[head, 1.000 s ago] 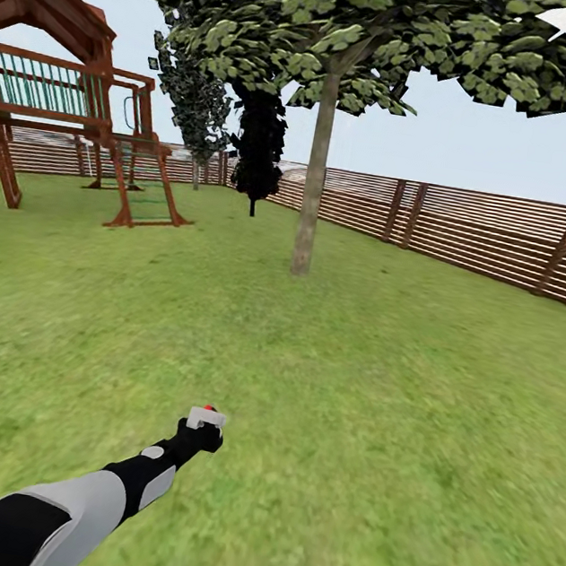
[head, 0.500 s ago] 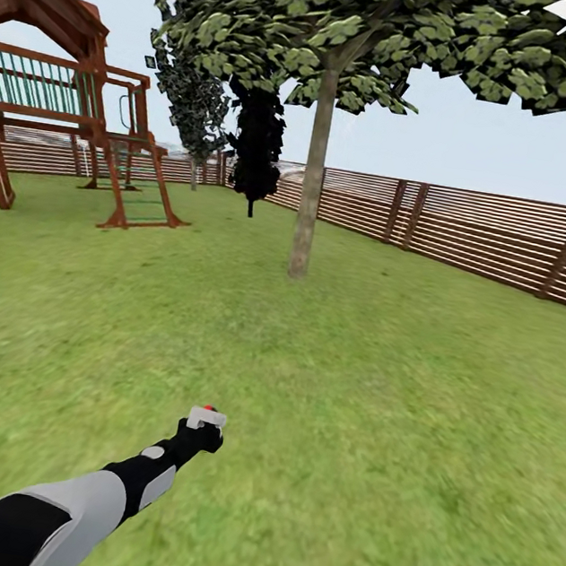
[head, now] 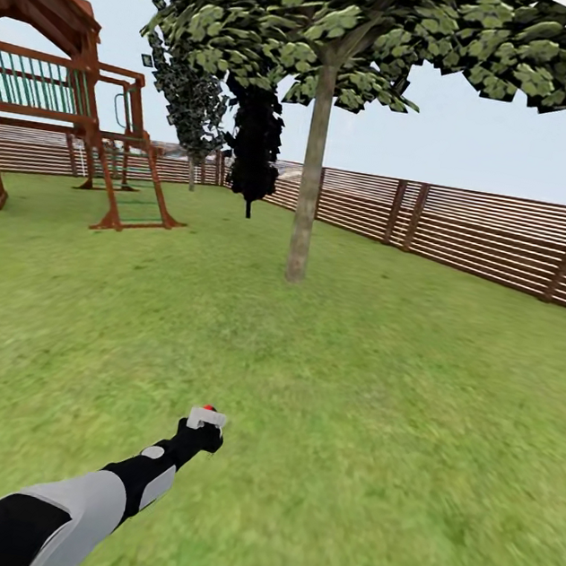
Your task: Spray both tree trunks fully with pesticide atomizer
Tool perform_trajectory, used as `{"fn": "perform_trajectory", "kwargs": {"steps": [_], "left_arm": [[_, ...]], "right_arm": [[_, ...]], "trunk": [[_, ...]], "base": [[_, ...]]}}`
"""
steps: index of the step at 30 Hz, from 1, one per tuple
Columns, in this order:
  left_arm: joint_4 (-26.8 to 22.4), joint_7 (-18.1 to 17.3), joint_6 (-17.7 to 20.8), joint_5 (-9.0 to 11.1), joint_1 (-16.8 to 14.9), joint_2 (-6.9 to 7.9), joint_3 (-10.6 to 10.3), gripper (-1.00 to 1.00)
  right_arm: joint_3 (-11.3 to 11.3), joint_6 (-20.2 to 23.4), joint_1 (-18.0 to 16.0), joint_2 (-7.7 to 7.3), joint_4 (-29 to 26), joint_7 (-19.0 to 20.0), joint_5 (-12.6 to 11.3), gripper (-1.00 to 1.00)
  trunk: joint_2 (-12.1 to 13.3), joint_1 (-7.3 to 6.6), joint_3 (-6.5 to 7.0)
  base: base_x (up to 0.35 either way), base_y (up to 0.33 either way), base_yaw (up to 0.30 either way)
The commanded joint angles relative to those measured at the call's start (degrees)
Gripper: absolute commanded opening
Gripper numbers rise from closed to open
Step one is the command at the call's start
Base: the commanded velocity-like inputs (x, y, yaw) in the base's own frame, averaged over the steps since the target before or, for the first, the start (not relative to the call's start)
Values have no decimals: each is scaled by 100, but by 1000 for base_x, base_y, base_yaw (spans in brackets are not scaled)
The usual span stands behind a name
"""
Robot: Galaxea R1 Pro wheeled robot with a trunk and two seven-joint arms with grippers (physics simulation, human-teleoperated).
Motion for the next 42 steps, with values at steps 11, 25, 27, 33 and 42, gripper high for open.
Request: {"fn": "perform_trajectory", "kwargs": {"steps": [11,25,27,33,42], "left_arm": [[-1,25,-2,-9,0,0,2,-100],[-1,25,-2,-9,0,0,2,-100],[-1,25,-2,-9,0,0,2,-100],[-1,25,-2,-9,0,0,2,-100],[-1,25,-2,-8,0,0,2,-100]], "right_arm": [[0,0,0,0,0,0,0,100],[0,0,0,0,0,0,0,100],[0,0,0,0,0,0,0,100],[0,0,0,0,0,0,0,100],[0,0,0,0,0,0,0,100]], "trunk": [[0,0,0],[0,0,0],[0,0,0],[0,0,0],[0,0,0]], "base": [[350,-102,0],[350,-102,0],[350,-103,0],[350,-101,0],[350,-85,0]]}}
